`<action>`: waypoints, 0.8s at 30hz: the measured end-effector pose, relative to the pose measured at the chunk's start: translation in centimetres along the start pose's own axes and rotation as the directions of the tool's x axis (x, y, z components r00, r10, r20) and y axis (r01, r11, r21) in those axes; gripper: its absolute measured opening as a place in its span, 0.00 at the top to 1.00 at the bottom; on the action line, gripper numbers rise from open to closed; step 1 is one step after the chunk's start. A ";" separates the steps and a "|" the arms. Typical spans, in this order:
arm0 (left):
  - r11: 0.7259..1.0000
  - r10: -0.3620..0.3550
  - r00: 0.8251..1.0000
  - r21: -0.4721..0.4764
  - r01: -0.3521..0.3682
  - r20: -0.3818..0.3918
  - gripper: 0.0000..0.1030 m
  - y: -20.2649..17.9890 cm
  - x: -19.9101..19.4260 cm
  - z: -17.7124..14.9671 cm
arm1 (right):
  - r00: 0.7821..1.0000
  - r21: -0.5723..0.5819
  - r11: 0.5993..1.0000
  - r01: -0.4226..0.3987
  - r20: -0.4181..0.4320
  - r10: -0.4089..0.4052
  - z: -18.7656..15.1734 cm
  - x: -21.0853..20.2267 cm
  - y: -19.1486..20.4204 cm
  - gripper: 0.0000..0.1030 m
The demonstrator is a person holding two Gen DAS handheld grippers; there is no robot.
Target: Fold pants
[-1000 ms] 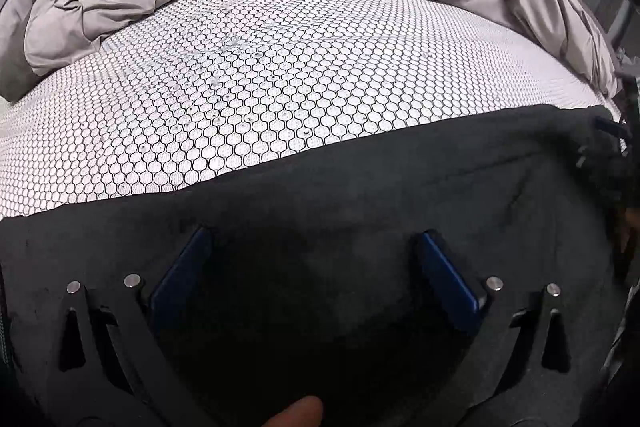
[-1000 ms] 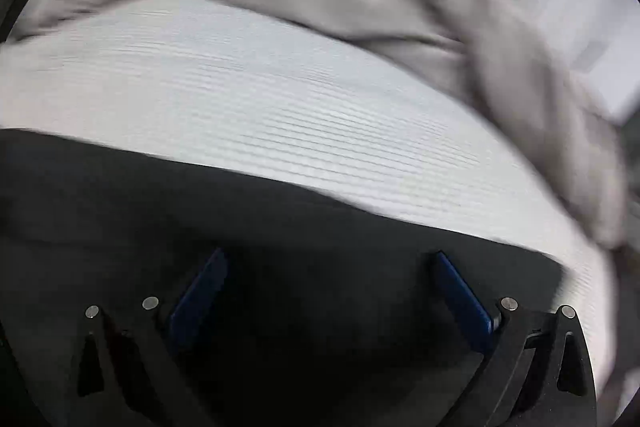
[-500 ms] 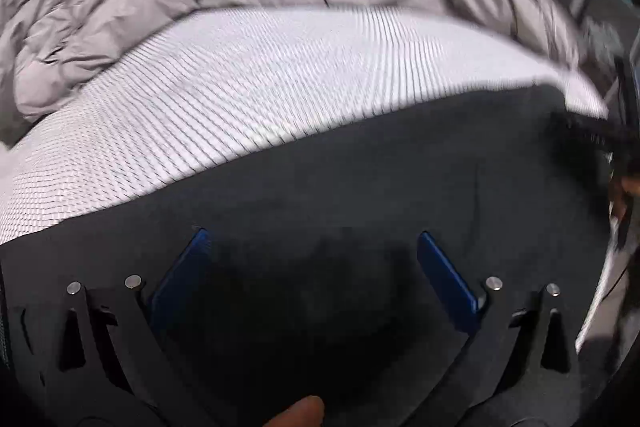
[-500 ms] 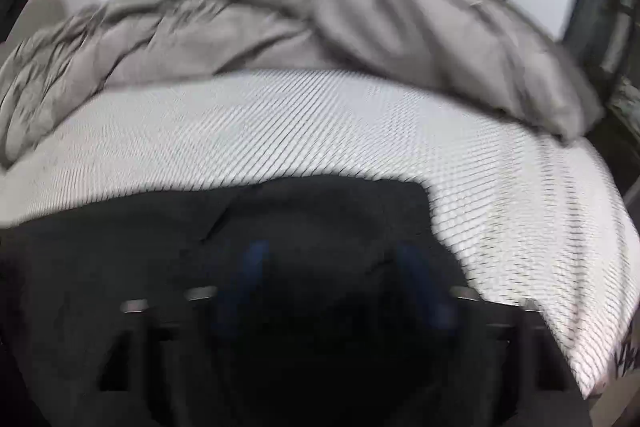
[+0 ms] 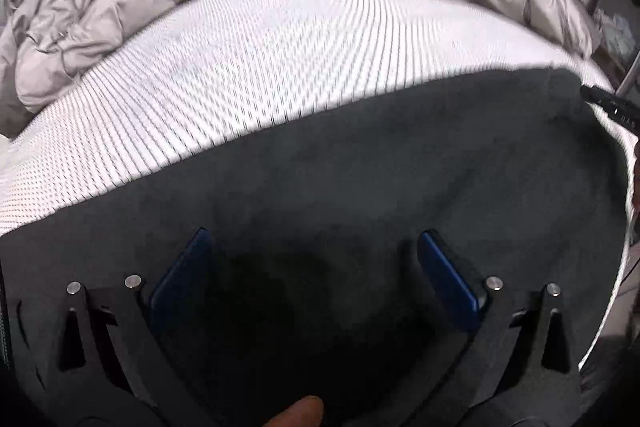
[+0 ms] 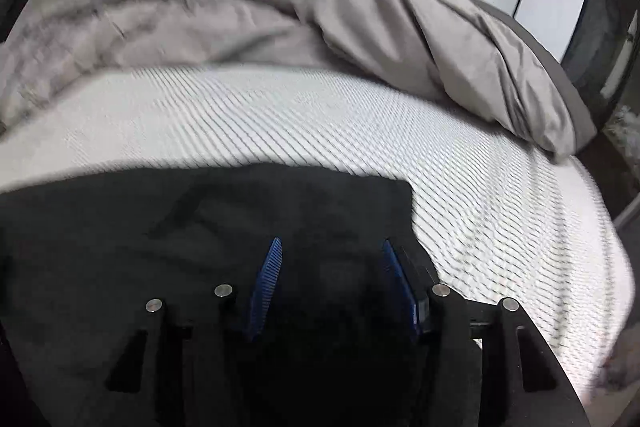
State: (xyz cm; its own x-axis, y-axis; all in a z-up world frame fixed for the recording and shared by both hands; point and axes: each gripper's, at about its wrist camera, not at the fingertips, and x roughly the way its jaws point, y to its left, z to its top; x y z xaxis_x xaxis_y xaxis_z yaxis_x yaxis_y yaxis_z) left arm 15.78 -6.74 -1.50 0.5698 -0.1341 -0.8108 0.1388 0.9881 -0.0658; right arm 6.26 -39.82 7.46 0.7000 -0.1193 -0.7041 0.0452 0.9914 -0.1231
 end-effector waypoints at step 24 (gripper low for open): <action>0.987 -0.058 0.998 0.146 0.058 -0.009 0.01 -4.5 -2.4 -4.1 | 0.964 -0.254 0.933 -0.256 -0.132 0.229 -3.9 -2.8 15.7 0.29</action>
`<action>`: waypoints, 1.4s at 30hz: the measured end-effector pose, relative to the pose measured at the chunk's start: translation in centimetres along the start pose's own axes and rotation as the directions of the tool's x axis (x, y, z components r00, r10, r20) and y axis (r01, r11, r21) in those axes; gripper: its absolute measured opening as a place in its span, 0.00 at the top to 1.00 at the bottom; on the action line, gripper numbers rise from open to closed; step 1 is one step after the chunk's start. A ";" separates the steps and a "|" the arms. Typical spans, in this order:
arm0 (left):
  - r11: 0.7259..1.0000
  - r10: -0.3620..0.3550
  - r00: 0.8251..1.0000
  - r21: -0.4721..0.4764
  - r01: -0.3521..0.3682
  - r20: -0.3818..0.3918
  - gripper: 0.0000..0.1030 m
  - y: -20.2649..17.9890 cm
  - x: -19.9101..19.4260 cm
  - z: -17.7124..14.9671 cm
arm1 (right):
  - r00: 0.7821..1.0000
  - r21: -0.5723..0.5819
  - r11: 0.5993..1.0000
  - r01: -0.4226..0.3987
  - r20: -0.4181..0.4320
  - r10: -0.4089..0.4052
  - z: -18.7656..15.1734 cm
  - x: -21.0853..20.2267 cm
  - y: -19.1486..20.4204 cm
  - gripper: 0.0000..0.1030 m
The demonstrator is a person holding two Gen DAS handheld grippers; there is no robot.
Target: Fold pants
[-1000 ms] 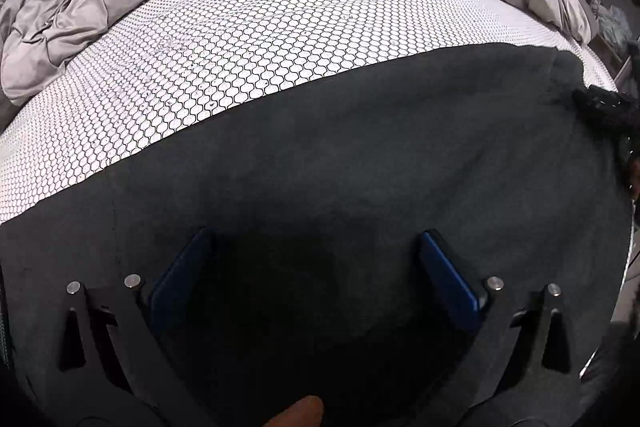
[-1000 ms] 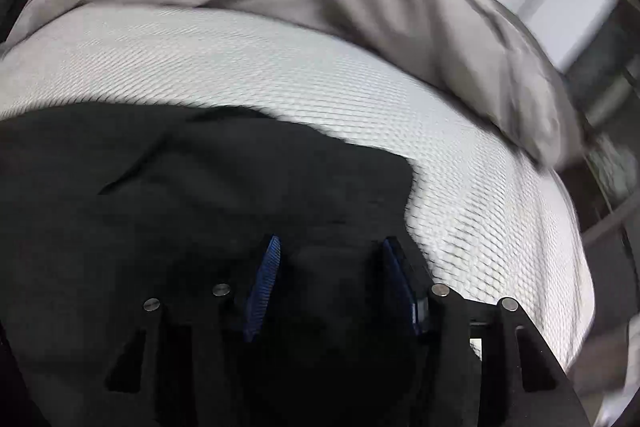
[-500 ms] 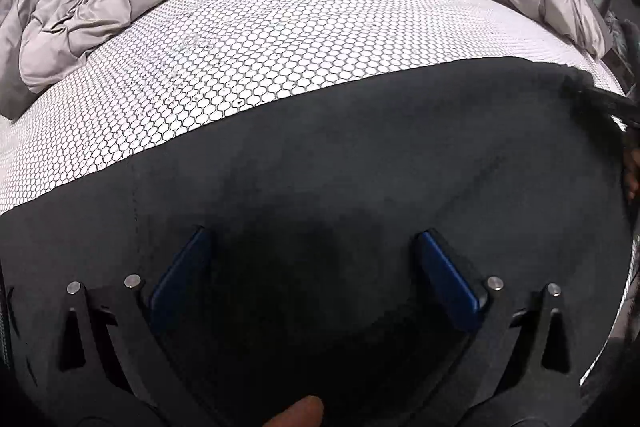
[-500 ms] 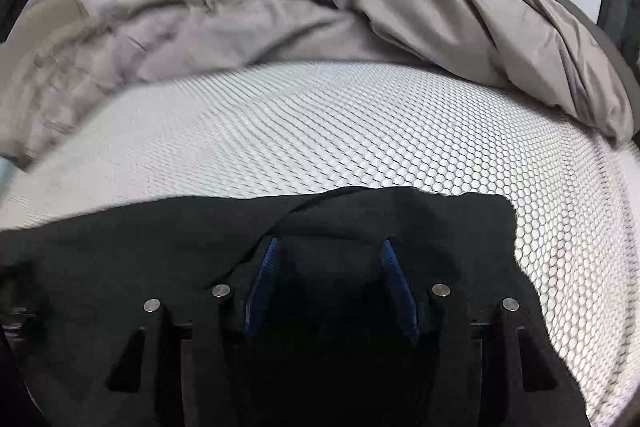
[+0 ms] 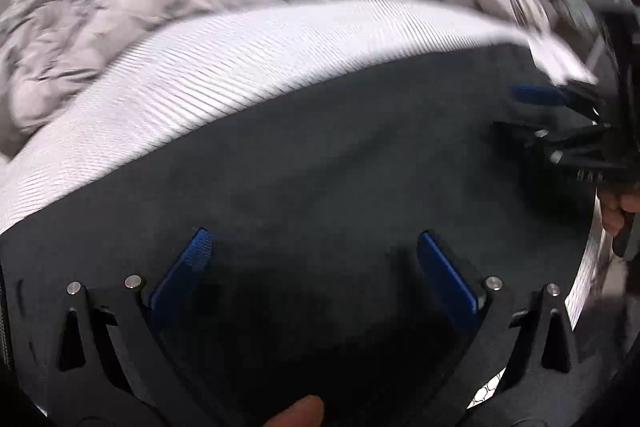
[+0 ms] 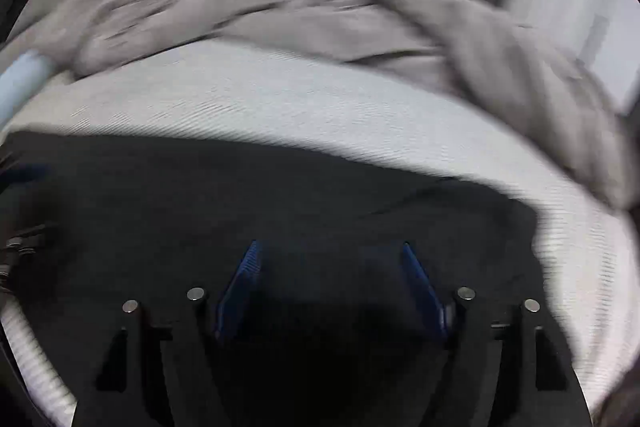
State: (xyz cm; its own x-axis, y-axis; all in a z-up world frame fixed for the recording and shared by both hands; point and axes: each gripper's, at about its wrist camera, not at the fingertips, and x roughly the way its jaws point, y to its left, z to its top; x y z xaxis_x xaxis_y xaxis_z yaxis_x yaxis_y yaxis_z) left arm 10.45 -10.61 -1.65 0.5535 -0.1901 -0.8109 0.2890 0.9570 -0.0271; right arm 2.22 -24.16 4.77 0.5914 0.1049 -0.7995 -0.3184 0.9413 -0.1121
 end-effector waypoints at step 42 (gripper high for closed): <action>0.995 -0.094 0.995 0.029 0.094 0.016 0.00 1.0 -3.9 -2.0 | 0.971 0.187 0.958 0.219 0.053 -0.233 -8.6 -10.2 -13.2 0.13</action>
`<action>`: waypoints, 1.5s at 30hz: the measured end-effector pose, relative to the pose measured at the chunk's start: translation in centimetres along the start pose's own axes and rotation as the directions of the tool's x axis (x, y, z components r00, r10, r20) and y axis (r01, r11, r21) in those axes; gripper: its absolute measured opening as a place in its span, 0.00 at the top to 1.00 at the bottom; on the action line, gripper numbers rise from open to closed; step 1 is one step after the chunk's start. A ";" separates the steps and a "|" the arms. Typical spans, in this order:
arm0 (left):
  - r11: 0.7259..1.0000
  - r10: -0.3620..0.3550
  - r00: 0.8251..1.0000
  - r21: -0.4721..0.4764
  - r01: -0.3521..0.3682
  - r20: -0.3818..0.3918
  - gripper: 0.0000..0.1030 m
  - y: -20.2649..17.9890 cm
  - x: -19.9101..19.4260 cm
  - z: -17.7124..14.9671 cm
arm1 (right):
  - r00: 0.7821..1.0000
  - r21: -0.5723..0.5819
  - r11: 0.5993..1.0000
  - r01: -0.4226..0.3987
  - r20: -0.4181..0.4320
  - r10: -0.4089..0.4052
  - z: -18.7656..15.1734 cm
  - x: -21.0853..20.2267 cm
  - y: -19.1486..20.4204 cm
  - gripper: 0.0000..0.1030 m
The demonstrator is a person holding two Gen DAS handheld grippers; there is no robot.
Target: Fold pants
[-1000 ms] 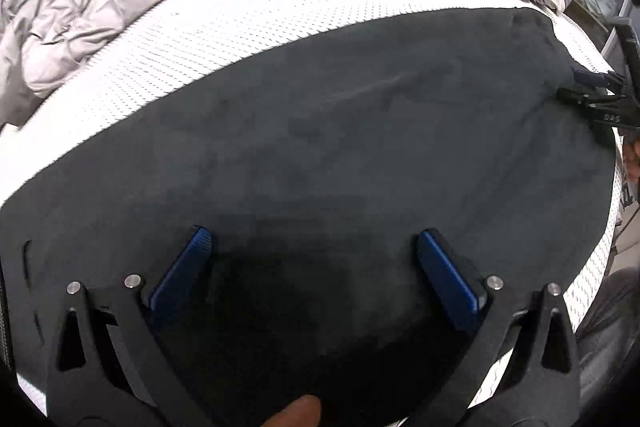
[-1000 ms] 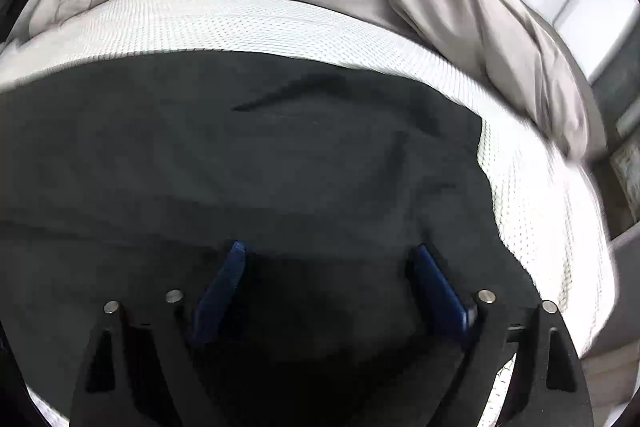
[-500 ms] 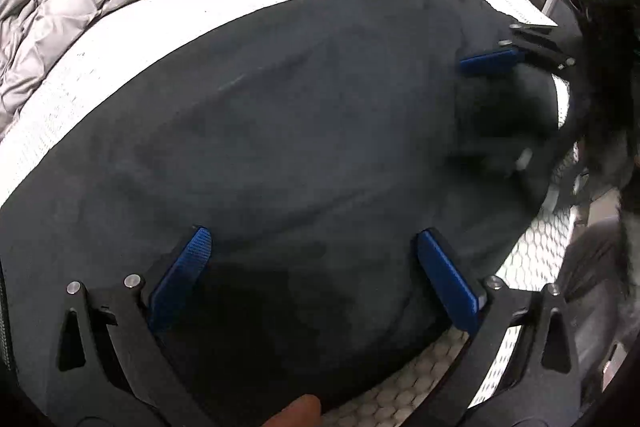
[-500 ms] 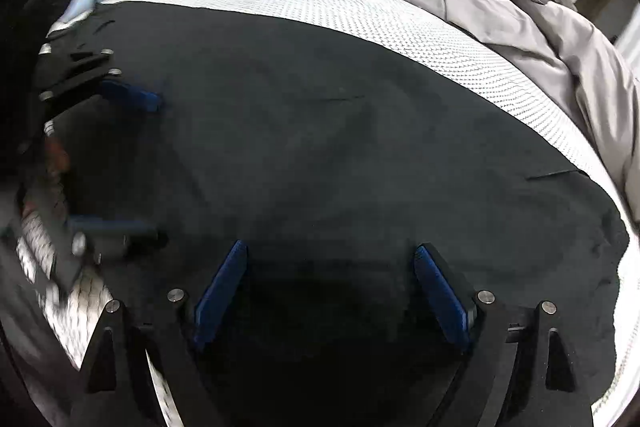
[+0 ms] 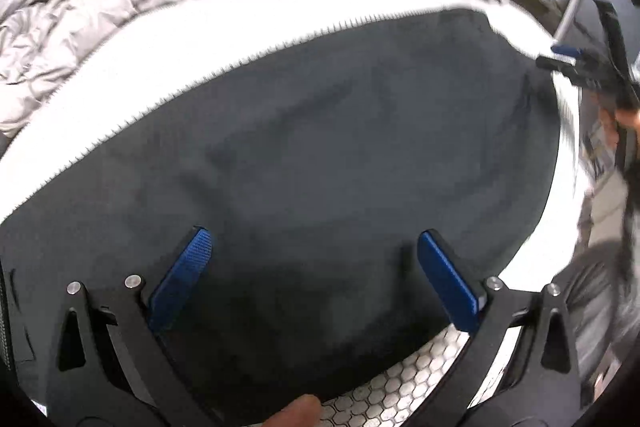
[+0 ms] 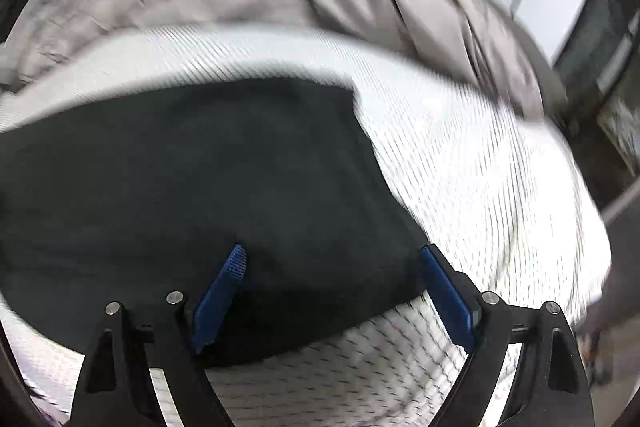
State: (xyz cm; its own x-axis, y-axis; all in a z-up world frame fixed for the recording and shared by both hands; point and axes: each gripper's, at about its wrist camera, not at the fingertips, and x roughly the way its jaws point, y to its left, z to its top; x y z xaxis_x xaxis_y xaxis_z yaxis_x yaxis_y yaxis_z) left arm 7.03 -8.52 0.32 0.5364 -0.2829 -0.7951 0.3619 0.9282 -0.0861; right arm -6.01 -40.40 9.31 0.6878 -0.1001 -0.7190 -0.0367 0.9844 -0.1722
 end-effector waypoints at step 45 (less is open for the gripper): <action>0.981 0.127 0.987 -0.133 -0.139 -0.099 0.00 6.1 4.7 2.0 | 0.980 0.053 0.988 0.148 -0.143 -0.139 4.7 13.0 -1.0 0.12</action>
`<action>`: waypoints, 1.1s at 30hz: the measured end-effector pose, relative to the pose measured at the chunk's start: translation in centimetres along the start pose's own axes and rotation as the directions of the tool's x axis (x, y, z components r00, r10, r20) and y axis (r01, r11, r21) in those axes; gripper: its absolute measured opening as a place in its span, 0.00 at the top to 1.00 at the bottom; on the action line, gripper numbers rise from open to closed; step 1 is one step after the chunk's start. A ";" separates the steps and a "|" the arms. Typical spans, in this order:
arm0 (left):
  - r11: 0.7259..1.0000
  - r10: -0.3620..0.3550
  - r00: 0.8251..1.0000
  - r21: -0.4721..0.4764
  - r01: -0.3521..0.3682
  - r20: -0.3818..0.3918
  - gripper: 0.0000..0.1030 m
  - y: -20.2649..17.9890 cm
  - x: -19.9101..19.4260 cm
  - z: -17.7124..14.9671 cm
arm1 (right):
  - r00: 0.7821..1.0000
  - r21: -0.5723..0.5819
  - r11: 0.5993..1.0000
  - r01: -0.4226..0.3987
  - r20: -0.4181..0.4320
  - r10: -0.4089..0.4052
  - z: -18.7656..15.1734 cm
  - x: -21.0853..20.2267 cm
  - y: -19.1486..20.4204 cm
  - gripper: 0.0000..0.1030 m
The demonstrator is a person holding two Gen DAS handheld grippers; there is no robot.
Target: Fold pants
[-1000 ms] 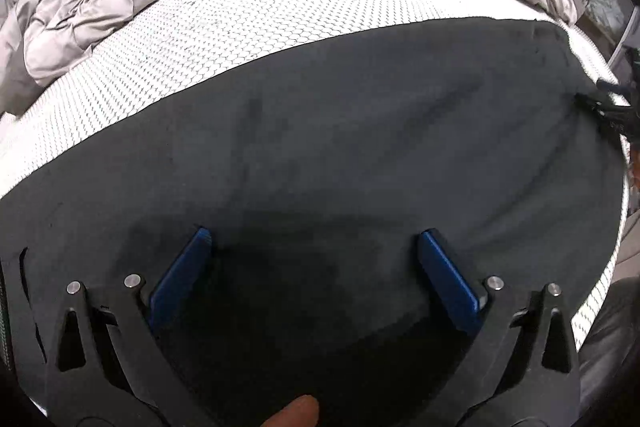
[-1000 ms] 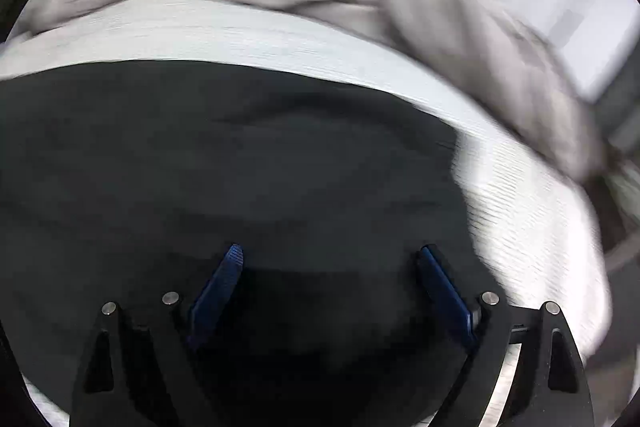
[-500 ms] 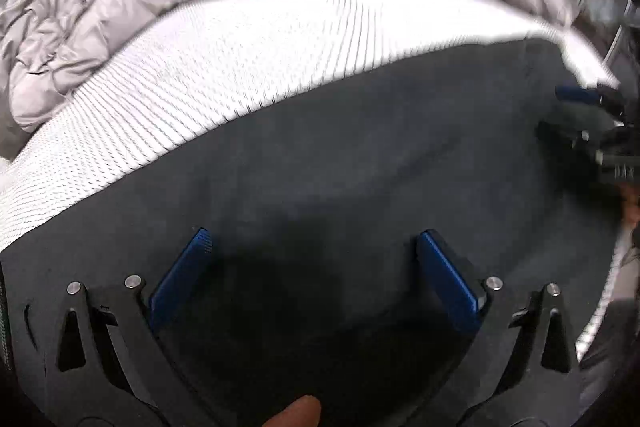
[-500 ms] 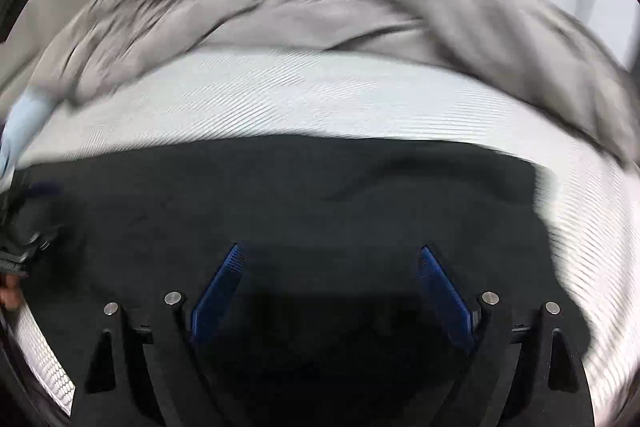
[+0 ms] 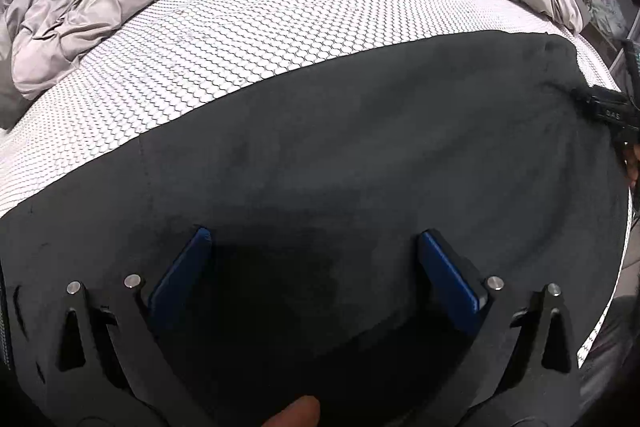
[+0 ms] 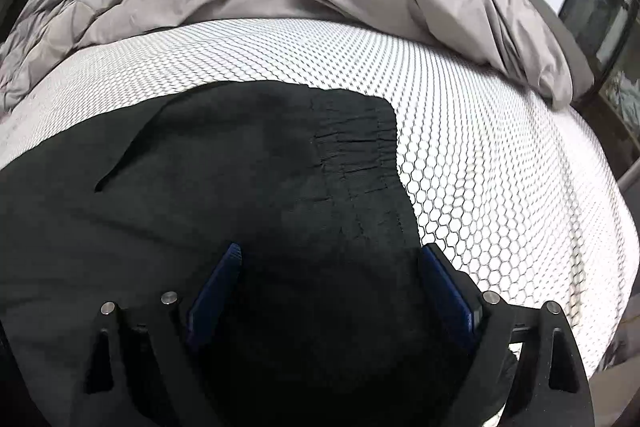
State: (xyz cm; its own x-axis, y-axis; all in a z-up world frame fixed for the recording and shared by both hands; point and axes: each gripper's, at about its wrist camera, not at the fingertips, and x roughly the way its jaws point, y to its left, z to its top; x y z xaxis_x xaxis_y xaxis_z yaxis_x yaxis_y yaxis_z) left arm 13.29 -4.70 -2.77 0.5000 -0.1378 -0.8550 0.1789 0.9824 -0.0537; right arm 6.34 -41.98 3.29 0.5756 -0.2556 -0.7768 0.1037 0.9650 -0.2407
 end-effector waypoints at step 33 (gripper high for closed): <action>0.995 0.017 0.998 -0.097 -0.010 0.066 0.01 2.0 3.0 6.4 | 0.962 -0.075 0.966 -0.248 0.102 0.255 5.0 -2.2 11.4 0.05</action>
State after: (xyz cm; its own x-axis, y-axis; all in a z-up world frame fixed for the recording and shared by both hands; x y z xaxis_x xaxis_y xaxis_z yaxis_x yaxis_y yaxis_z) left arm 20.56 -3.94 -2.20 0.5581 -0.1292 -0.8196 0.0910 0.9914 -0.0944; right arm 10.30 -30.08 5.20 0.6630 0.0059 -0.7486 -0.1035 0.9911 -0.0839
